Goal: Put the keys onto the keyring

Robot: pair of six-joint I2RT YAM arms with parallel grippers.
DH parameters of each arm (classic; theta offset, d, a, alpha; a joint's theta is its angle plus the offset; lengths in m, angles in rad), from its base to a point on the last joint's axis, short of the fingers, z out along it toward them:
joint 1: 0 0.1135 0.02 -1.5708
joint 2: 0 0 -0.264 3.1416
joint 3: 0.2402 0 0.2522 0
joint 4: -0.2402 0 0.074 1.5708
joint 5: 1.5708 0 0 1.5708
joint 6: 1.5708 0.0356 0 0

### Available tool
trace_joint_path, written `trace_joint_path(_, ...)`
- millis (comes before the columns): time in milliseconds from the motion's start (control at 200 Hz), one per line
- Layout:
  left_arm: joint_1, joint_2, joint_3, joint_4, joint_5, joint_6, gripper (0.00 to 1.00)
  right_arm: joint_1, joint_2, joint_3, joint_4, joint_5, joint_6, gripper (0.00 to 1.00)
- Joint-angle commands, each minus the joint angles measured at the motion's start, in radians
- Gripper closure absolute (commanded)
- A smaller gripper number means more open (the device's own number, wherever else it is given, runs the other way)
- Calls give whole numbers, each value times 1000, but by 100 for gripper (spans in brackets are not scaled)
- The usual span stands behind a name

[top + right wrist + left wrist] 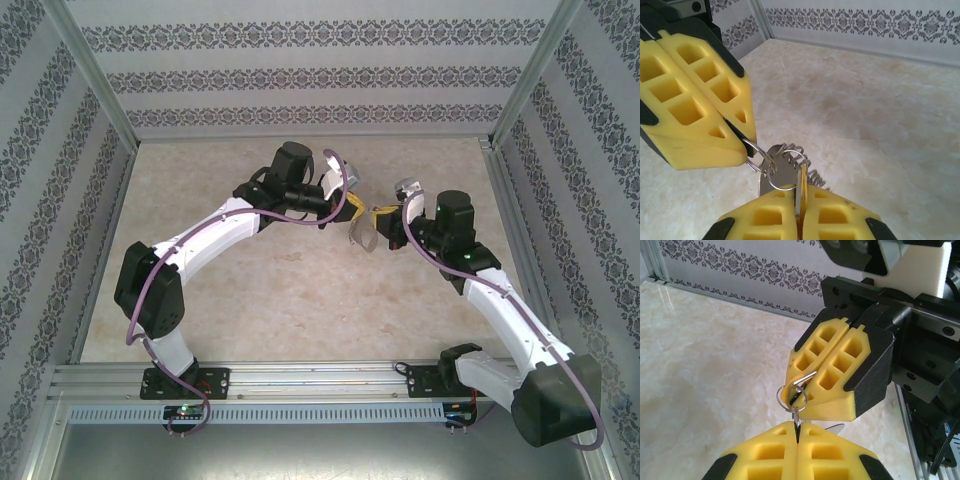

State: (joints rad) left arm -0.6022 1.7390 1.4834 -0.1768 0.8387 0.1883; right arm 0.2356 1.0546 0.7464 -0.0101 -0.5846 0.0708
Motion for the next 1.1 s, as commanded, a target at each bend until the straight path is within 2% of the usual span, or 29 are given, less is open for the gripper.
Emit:
trace_joint_path(0, -2, 5, 23, -50, 53, 33, 100, 14, 22, 40, 29, 43, -24, 100)
trace_joint_path(470, -4, 11, 21, -37, 57, 20, 100, 48, 85, 108, 47, 58, -10, 100)
trace_joint_path(739, -4, 12, 13, -21, 31, 16, 100, 32, 72, 104, 21, 124, -4, 100)
trace_joint_path(894, -1, 14, -16, 0, 0, 1, 100, 25, 68, 125, -13, 225, 25, 100)
trace_joint_path(1094, 0, 12, -52, 21, -24, -21, 100, 25, 65, 160, -44, 228, 46, 100)
